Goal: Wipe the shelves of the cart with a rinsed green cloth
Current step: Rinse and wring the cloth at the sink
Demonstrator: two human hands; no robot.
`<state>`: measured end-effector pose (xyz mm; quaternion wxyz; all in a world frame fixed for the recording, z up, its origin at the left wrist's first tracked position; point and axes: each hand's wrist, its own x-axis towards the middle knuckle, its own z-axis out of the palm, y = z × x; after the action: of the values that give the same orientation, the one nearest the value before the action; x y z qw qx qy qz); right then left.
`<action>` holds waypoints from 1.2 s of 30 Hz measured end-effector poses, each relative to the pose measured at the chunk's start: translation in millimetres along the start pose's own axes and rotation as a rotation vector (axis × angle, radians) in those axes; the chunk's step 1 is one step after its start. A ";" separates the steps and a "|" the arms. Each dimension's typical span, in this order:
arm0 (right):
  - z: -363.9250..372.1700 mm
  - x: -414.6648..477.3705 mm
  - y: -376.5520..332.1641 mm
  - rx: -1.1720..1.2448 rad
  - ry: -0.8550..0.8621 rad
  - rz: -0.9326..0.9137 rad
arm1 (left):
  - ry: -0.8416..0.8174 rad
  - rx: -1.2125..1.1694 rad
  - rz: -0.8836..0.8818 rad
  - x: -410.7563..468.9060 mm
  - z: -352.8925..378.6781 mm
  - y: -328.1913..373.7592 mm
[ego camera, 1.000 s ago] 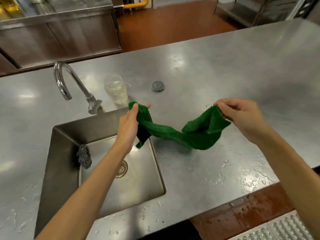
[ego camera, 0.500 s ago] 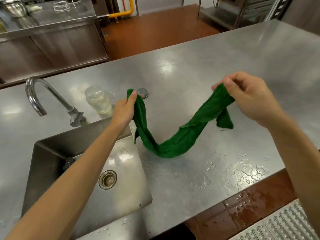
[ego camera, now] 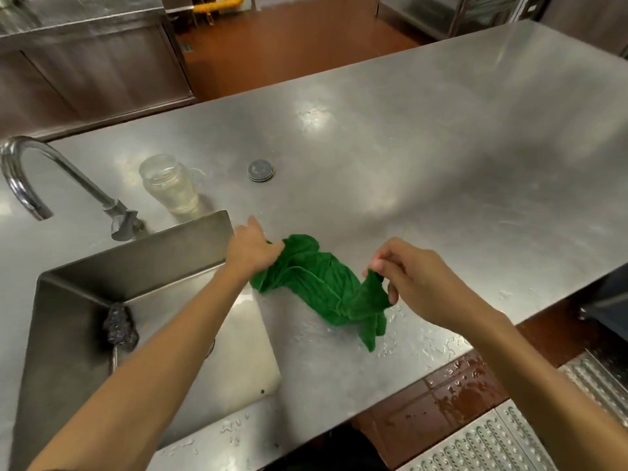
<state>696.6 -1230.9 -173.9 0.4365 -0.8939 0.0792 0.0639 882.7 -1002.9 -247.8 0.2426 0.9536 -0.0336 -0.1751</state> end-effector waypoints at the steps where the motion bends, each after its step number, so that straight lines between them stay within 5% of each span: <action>1: 4.8 3.5 0.8 -0.002 0.022 -0.024 | -0.046 0.024 0.145 -12.2 8.4 3.1; 3: 11.4 10.2 -3.3 0.002 0.069 -0.070 | -0.306 -0.116 0.406 -41.1 21.1 13.4; 6: 16.4 21.5 -13.5 0.028 0.145 -0.135 | -0.588 -0.299 0.538 -83.1 33.4 28.0; 12: 29.8 29.3 -15.0 0.150 0.091 -0.156 | -0.169 -0.215 0.647 -104.4 38.6 36.2; 16: 33.5 17.7 -7.3 0.275 -0.099 -0.175 | -0.164 -0.399 0.478 -102.0 34.2 19.9; 21: 59.5 18.9 44.9 0.055 -0.235 -0.047 | -0.271 -0.713 0.149 -103.3 22.1 13.1; 26: 46.9 39.3 52.8 -0.070 -0.039 -0.017 | -0.193 -0.717 0.113 -101.8 7.0 9.7; 32: -34.4 88.8 13.6 -0.144 0.377 -0.103 | 0.131 -0.779 0.091 -77.0 -50.7 13.6; 36: -80.6 116.8 -36.3 -0.195 0.456 -0.244 | 0.247 -0.756 0.134 -62.6 -100.1 26.9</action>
<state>821.8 -1282.7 -118.2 0.3236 -0.9260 0.0605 -0.1850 859.7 -972.2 -132.9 0.5895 0.8066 0.0005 -0.0427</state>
